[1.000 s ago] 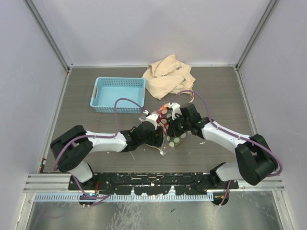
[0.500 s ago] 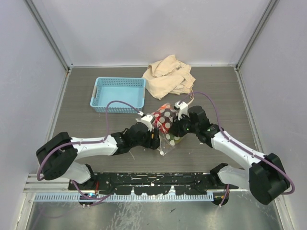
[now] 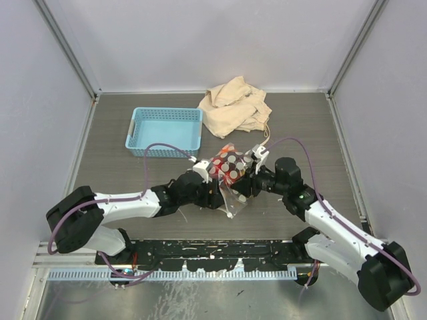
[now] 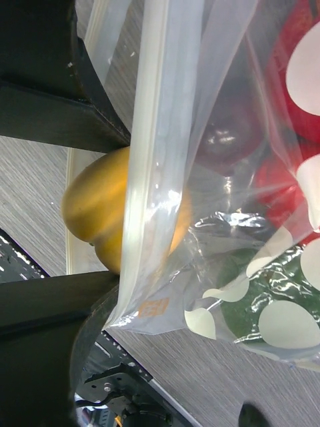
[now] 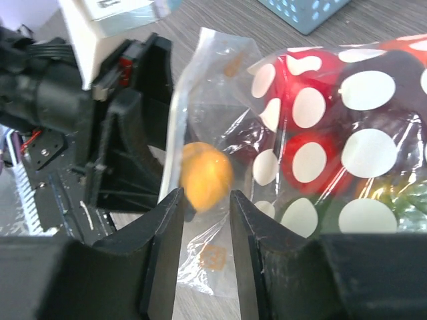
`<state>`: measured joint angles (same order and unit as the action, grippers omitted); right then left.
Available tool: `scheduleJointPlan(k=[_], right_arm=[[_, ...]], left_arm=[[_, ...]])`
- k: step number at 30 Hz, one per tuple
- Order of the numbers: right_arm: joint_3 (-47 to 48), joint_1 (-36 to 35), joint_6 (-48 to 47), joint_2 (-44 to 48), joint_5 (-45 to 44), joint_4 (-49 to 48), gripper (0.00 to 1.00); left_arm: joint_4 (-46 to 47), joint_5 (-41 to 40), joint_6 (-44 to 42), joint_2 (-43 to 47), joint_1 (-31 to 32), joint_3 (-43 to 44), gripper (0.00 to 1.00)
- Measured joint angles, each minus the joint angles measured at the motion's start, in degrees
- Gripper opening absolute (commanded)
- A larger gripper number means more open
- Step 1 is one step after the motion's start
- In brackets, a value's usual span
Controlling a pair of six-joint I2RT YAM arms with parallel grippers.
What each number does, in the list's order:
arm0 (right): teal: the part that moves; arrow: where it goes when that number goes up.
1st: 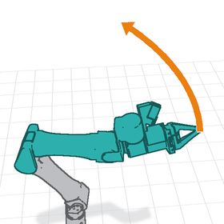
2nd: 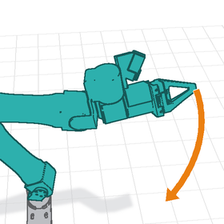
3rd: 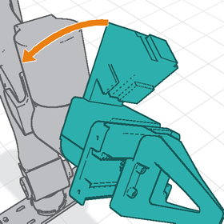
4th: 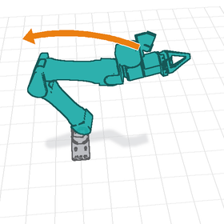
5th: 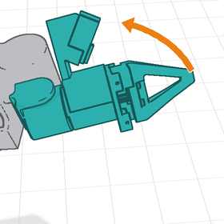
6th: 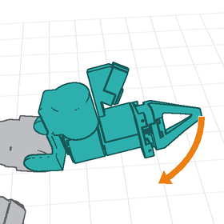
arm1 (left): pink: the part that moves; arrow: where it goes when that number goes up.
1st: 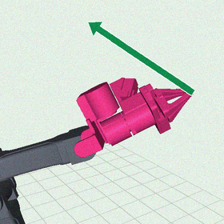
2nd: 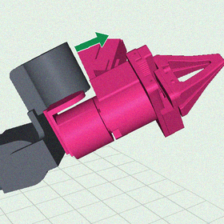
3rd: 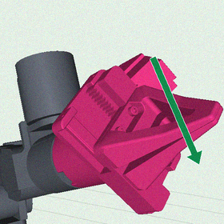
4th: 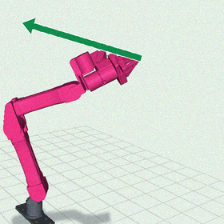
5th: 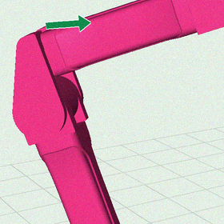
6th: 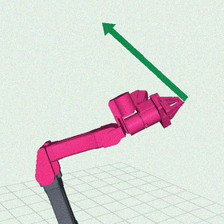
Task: Open the zip-top bag and remove the fake food
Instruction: Pick up the fake fruit from the zipper food storage bag.
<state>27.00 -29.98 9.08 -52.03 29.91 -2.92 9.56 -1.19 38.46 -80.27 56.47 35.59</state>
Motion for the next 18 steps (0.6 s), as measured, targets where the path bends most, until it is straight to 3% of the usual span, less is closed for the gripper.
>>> scheduleJointPlan(k=[7, 18], right_arm=[[-4.3, 0.0, 2.5, 8.1, 4.6, -4.8, 0.44], [-6.3, 0.0, 5.2, 10.4, 8.2, -8.7, 0.48]], left_arm=[[1.4, 2.2, 2.1, 0.8, -1.2, -2.1, 0.18], [5.1, 6.2, 4.7, 0.8, -2.6, -3.5, 0.18]])
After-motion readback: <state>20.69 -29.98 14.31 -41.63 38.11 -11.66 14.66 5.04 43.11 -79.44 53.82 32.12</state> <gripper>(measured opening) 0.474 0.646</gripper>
